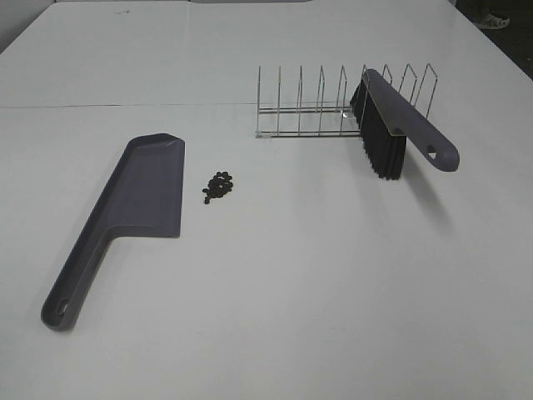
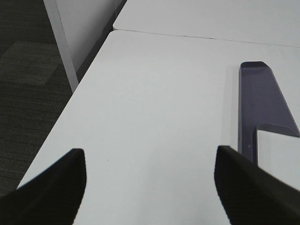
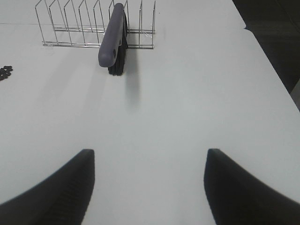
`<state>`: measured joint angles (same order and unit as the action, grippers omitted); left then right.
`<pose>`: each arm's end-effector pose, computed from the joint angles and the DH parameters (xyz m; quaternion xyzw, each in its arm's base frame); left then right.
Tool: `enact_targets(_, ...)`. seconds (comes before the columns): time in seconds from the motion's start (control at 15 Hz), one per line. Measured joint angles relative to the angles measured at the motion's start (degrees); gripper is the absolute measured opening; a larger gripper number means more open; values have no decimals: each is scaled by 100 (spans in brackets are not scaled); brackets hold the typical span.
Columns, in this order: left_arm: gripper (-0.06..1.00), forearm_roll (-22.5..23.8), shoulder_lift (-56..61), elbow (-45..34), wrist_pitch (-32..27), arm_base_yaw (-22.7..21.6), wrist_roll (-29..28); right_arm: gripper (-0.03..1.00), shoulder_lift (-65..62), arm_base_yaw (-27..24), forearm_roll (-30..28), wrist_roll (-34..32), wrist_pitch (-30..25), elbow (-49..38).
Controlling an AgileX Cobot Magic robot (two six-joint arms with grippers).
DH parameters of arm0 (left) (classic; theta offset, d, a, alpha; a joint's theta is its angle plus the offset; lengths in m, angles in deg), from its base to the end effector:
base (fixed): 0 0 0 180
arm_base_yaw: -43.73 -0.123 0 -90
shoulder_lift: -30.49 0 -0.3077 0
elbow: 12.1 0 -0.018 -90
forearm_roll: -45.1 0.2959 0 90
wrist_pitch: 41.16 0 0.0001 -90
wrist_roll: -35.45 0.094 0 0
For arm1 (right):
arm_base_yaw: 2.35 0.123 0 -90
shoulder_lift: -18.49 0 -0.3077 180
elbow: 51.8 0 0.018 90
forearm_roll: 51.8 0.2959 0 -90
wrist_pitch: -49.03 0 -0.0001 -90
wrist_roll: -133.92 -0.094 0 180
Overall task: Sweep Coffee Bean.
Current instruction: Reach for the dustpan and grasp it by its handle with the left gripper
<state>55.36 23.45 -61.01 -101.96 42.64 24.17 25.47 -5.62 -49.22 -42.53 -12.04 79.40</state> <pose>0.0126 0.0149 0.3000 -0.0951 0.8427 0.0426 0.5281 0.0131 0.0030 0.2992 -0.0031 0.8517 -0.0087 0.5239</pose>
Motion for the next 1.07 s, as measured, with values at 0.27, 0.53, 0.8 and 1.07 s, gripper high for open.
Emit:
enact_targets(0.27,71,0,0,0,0,0,0,58,0,0,0,0,0,0)
enact_targets(0.53,71,-6,-321,235,607,0,189,58,0,0,0,0,0,0)
enact_targets(0.8,71,-292,-2653,567,1421,0,281,58,0,0,0,0,0,0)
enact_targets(1.07,71,-1215,-4790,1226,1530,0,871,58,0,0,0,0,0,0)
